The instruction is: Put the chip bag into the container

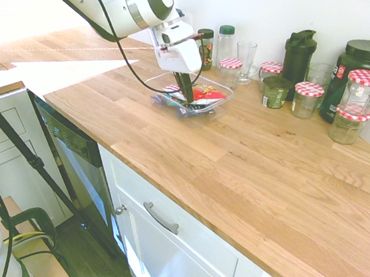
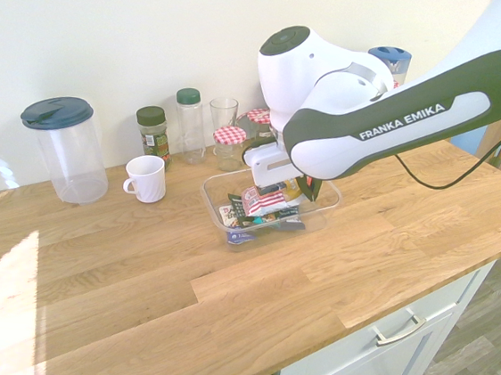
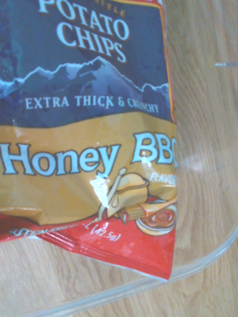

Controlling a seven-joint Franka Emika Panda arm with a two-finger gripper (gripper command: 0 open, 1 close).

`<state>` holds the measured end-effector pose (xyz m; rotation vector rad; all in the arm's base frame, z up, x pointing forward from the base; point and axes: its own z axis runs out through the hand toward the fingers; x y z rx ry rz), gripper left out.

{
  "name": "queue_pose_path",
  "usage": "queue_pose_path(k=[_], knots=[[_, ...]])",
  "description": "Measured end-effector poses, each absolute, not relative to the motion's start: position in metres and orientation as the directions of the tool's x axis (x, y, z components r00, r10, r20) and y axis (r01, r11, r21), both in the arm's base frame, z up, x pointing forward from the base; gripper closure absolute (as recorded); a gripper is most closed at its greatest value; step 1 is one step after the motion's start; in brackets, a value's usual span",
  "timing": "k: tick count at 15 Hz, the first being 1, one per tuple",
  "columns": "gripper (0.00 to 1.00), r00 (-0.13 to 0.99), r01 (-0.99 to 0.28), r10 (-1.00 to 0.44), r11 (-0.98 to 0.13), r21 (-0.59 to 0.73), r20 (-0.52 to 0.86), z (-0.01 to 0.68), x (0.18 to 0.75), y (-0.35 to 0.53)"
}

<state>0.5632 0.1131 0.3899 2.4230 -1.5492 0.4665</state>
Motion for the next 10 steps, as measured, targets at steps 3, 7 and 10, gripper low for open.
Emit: queue_pose_path(k=[3, 7, 10], knots=[[0.0, 0.393, -0.907, -0.837, -0.422, 0.008, 0.382, 0.391, 0.556, 0.112], [0.0, 0.39, -0.901, -0.834, -0.433, -0.025, 0.39, 0.402, 0.539, 0.118], [0.0, 0.387, -0.895, -0.831, -0.443, -0.055, 0.4, 0.418, 0.52, 0.128]])
